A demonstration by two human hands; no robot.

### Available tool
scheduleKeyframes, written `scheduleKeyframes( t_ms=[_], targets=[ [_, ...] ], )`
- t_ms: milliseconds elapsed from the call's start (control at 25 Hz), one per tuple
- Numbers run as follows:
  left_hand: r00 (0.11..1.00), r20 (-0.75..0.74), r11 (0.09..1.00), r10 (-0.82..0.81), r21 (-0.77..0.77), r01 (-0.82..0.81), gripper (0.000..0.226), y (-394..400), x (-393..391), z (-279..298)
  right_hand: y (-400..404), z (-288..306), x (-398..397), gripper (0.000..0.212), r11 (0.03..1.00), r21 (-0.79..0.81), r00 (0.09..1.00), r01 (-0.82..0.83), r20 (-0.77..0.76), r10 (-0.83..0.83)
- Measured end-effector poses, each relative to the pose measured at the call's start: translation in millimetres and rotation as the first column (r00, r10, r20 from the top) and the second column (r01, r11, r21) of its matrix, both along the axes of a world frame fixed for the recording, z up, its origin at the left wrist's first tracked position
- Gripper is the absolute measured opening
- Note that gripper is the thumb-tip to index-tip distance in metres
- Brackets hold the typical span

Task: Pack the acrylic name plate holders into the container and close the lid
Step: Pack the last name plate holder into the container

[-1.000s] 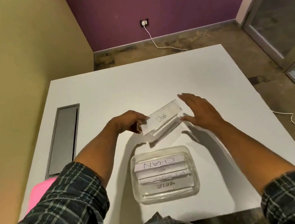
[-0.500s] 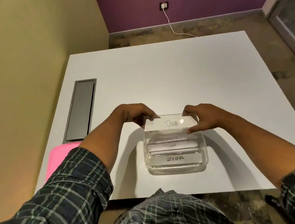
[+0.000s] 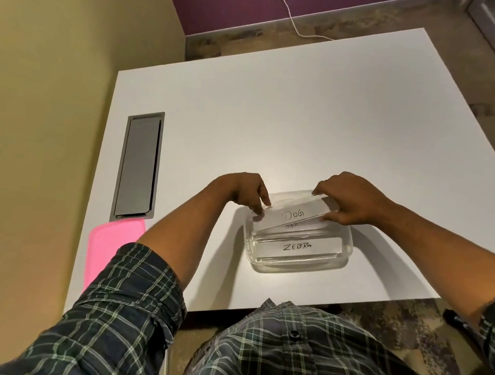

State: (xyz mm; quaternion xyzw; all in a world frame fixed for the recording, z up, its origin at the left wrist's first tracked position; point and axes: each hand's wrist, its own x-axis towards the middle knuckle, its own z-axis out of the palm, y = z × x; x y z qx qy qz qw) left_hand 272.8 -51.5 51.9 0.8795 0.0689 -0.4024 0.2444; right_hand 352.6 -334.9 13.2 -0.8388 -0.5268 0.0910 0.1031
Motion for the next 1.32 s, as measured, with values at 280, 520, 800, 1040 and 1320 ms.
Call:
scheduleKeyframes(
  t_ms=[280,520,800,1040,1320],
  targets=[
    [0.891,0.121,0.827,-0.438,0.444,0.346,0.043,-30,-24,-31,0,-12,-24,0.052,0.991,-0.129,0.979,-0.039,0.192,0.064],
    [0.841,0.210,0.783,-0.499,0.525,0.334,0.031,-31,-35,-43,6,-29,-25,0.030,0.945,-0.326,0.961,0.038,0.271,0.055],
    [0.793,0.290,0.771,-0.535,0.551,0.319,0.027,-25,-39,-54,1,-34,-21,0.021,0.935,-0.334,0.955,0.117,0.297,-0.013],
    [0.813,0.364,0.819,-0.455,0.529,0.222,0.023,-24,-41,-56,5,-38,-16,0.017,0.947,-0.266,0.957,0.179,0.270,-0.105],
    [0.805,0.375,0.818,-0.459,0.533,0.219,0.026,-24,-49,-57,0,-36,-17,0.026,0.967,-0.220,0.936,0.128,0.349,-0.045]
  ],
)
